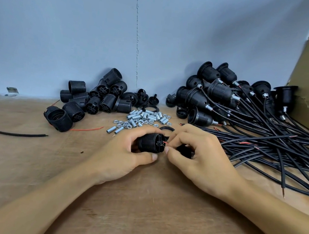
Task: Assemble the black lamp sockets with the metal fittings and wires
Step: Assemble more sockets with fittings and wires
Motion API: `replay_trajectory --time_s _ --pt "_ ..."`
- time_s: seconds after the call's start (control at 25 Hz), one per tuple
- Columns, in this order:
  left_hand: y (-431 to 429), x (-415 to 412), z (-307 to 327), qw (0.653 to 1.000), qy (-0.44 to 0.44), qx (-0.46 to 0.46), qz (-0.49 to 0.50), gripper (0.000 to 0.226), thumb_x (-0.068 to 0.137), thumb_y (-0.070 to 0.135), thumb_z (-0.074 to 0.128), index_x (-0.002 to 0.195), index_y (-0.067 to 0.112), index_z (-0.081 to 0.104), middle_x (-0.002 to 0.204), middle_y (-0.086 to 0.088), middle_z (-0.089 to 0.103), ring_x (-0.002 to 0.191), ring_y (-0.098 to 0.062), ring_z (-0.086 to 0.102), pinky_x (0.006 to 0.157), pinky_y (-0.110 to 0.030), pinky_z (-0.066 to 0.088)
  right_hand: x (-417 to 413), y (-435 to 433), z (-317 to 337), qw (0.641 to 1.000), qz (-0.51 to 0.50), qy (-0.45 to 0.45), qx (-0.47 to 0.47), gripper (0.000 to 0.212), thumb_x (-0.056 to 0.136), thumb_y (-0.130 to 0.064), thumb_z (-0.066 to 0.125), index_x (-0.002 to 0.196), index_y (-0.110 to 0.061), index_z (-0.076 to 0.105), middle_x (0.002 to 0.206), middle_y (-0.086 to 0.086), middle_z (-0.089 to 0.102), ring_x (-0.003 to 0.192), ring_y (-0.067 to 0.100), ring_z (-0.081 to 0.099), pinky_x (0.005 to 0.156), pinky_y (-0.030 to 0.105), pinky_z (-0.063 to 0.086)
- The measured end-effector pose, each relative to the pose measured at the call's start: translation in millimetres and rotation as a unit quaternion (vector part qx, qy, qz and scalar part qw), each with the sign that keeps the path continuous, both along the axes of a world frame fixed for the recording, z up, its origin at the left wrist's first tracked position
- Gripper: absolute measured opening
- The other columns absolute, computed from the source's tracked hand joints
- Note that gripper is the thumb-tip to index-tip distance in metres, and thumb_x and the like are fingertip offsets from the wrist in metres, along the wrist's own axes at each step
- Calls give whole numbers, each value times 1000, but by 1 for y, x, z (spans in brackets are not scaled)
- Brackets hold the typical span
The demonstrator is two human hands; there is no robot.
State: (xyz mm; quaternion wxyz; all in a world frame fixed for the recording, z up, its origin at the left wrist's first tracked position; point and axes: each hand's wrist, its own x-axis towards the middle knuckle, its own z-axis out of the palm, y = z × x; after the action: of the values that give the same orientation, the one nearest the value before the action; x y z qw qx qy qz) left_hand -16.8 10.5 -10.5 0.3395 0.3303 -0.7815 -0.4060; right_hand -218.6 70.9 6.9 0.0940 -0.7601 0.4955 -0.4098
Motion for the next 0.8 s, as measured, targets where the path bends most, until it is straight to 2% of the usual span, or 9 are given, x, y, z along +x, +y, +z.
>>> replay_trajectory --time_s 0.12,0.28,0.44,0.64,0.8 --pt "0 -1 -2 1000 11 -23 -5 52 77 14 75 117 46 67 121 15 70 118 -5 64 107 -32 45 0 0 0 1000 3 4 -3 13 85 -13 75 73 -16 72 93 -14 63 92 -2 59 80 5 37" --pt "1 -4 -3 999 29 -38 -3 54 75 13 76 115 47 68 121 17 70 119 -4 62 106 -24 46 0 0 0 1000 16 25 -4 10 84 -11 75 75 -15 73 95 -13 60 92 0 59 82 6 37" --pt "1 -4 -4 997 17 -69 18 54 74 14 77 117 46 68 120 20 67 121 -4 60 111 -35 45 -1 0 0 999 26 25 0 9 85 -11 74 78 -16 73 96 -15 59 92 1 58 83 7 37" --pt "6 -6 -5 993 -11 -107 57 55 73 21 78 121 44 67 115 24 63 119 -3 59 105 -38 50 -1 1 -1 999 25 41 8 8 86 -12 72 79 -15 72 94 -12 57 90 4 56 80 8 38" --pt "7 -5 -6 984 -48 -157 72 54 78 16 85 126 34 70 112 24 62 116 -1 58 102 -26 46 -1 1 -1 998 26 58 13 9 87 -11 72 78 -14 71 94 -9 57 90 7 56 80 12 40"
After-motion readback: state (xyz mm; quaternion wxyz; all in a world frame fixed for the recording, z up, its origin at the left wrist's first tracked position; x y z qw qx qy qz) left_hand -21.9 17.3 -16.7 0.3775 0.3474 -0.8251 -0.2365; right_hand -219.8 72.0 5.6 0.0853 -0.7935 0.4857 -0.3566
